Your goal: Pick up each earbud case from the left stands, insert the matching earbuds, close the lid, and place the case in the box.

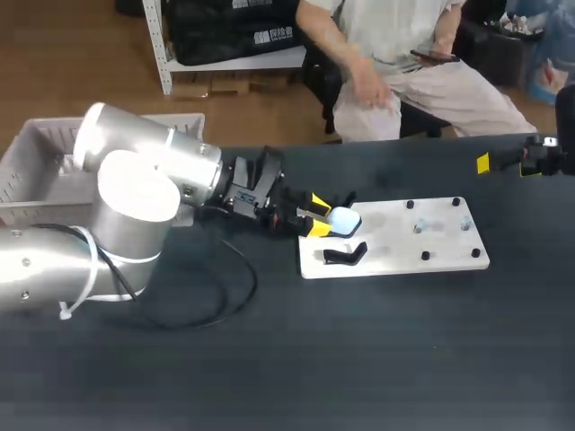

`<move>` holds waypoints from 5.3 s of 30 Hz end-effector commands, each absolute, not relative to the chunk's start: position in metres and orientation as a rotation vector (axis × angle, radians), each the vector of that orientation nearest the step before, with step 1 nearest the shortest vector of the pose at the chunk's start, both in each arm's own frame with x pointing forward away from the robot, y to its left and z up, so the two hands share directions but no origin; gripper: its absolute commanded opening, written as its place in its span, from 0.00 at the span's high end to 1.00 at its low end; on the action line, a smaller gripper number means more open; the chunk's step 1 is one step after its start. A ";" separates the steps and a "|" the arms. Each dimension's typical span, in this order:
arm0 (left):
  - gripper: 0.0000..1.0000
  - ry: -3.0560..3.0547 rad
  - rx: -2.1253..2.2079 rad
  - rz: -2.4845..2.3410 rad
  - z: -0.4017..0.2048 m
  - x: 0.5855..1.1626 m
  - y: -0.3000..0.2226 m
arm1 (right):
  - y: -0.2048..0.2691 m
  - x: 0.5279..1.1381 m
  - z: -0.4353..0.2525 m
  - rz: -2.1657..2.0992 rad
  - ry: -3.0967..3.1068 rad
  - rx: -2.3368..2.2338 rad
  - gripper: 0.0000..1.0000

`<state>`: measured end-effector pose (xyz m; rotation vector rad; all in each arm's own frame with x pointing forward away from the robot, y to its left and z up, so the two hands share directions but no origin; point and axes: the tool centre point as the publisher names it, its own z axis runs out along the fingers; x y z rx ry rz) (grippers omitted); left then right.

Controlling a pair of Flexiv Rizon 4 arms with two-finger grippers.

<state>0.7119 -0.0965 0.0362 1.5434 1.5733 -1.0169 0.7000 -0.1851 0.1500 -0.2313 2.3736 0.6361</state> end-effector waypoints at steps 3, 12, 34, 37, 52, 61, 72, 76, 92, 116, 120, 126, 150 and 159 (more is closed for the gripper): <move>0.53 1.565 1.552 -1.044 0.027 0.721 -0.103 | -0.185 0.700 0.150 0.636 2.374 -0.231 0.00; 0.55 1.571 1.557 -1.047 0.017 0.723 -0.109 | -0.185 0.700 0.150 0.636 2.374 -0.231 0.00; 0.55 1.574 1.550 -1.053 0.015 0.726 -0.116 | -0.185 0.700 0.150 0.636 2.374 -0.231 0.00; 0.56 1.573 1.551 -1.055 0.015 0.726 -0.117 | -0.185 0.700 0.150 0.636 2.374 -0.231 0.00; 0.96 1.556 1.553 -1.055 0.016 0.724 -0.119 | -0.185 0.700 0.150 0.636 2.374 -0.231 0.00; 1.00 1.515 1.532 -1.035 0.023 0.724 -0.114 | -0.185 0.700 0.150 0.636 2.374 -0.231 0.00; 1.00 1.308 1.323 -1.082 0.089 0.706 -0.101 | -0.185 0.700 0.150 0.636 2.374 -0.231 0.00; 1.00 1.258 1.270 -1.095 0.101 0.701 -0.100 | -0.185 0.700 0.150 0.636 2.374 -0.231 0.00; 1.00 1.216 1.242 -1.099 0.109 0.697 -0.096 | -0.185 0.700 0.150 0.636 2.374 -0.231 0.00; 1.00 1.192 1.260 -1.078 0.113 0.693 -0.101 | -0.173 0.698 0.154 0.640 2.379 -0.286 0.00; 1.00 1.190 1.246 -1.084 0.116 0.692 -0.105 | -0.158 0.685 0.161 0.624 2.414 -0.354 0.00; 1.00 1.208 1.240 -1.130 0.114 0.681 -0.117 | -0.140 0.661 0.168 0.589 2.409 -0.411 0.00; 1.00 1.189 1.224 -1.156 0.103 0.665 -0.140 | -0.064 0.620 0.157 0.533 2.458 -0.589 0.00; 1.00 1.171 1.260 -1.164 0.102 0.663 -0.141 | -0.041 0.615 0.150 0.573 2.469 -0.619 0.00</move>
